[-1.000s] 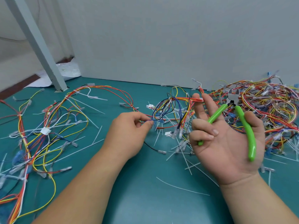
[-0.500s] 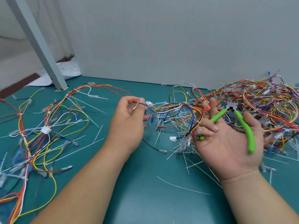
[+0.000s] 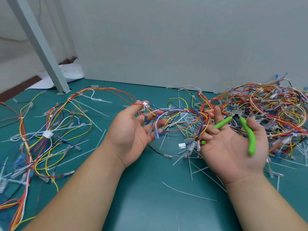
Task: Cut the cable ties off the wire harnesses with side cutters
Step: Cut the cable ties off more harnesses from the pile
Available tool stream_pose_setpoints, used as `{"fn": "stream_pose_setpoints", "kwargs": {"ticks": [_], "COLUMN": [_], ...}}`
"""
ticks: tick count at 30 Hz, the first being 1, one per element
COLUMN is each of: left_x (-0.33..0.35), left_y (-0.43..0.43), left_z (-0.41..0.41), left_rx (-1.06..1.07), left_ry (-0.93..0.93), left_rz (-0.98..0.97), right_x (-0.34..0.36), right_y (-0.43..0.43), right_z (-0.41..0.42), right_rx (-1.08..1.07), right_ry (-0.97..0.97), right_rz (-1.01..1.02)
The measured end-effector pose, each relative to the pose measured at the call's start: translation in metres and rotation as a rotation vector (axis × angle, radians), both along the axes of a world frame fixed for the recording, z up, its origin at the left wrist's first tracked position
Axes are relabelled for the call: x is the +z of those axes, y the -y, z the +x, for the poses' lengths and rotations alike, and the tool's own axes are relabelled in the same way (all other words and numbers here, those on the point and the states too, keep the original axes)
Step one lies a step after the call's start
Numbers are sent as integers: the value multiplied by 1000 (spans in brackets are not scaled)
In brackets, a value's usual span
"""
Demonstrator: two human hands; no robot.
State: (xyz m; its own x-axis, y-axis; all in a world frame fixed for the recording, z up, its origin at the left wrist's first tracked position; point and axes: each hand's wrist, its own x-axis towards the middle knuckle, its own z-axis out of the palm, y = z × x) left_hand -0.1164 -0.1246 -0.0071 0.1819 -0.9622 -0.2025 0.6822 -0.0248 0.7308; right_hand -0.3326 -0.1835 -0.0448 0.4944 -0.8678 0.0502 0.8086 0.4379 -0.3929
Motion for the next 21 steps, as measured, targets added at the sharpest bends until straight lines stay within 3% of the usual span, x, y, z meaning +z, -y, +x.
{"fn": "stream_pose_setpoints", "kwargs": {"ticks": [7,15,21], "left_x": [-2,-9,-4], "left_y": [4,8,4], "left_z": [6,8,1], "left_rx": [31,180,175], "left_ry": [-16,133,233], "left_rz": [-134,-117,-129], "right_x": [3,8,9], "right_y": [-1,-5,-5], "right_z": [2,6,7], "right_rx": [-34,-4,-33], "right_ry": [-48,-120,-115], "right_rz": [5,-67,-31]}}
